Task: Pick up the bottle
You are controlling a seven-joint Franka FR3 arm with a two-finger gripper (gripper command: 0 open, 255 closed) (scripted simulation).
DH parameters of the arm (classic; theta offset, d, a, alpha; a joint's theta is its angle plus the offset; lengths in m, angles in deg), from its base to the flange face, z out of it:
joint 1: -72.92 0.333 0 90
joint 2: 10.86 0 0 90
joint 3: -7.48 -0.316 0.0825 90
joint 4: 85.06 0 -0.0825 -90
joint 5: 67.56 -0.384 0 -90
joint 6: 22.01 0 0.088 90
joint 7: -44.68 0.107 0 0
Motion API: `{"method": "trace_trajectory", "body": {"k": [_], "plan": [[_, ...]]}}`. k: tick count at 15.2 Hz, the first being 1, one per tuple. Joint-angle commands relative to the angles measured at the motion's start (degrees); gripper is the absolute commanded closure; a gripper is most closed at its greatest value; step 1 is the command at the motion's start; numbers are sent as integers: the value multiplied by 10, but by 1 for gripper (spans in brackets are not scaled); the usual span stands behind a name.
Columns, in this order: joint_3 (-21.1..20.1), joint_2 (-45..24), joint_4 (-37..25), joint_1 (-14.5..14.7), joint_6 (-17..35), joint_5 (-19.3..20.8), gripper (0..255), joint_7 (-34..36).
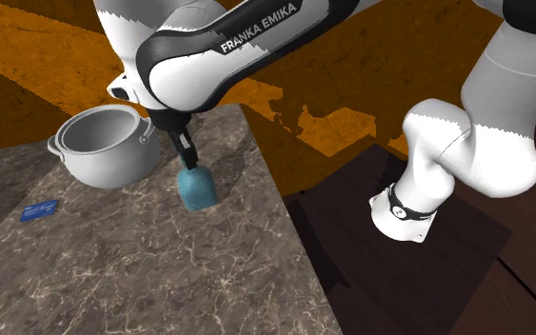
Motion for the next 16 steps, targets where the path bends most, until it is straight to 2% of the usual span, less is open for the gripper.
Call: {"method": "trace_trajectory", "body": {"k": [1, 14, 16], "plan": [[1, 4, -7, 0, -11, 3, 255, 1], [2, 26, -84, 2, -106, 15, 255, 7], [2, 26, -85, 2, -108, 15, 255, 7]]}}
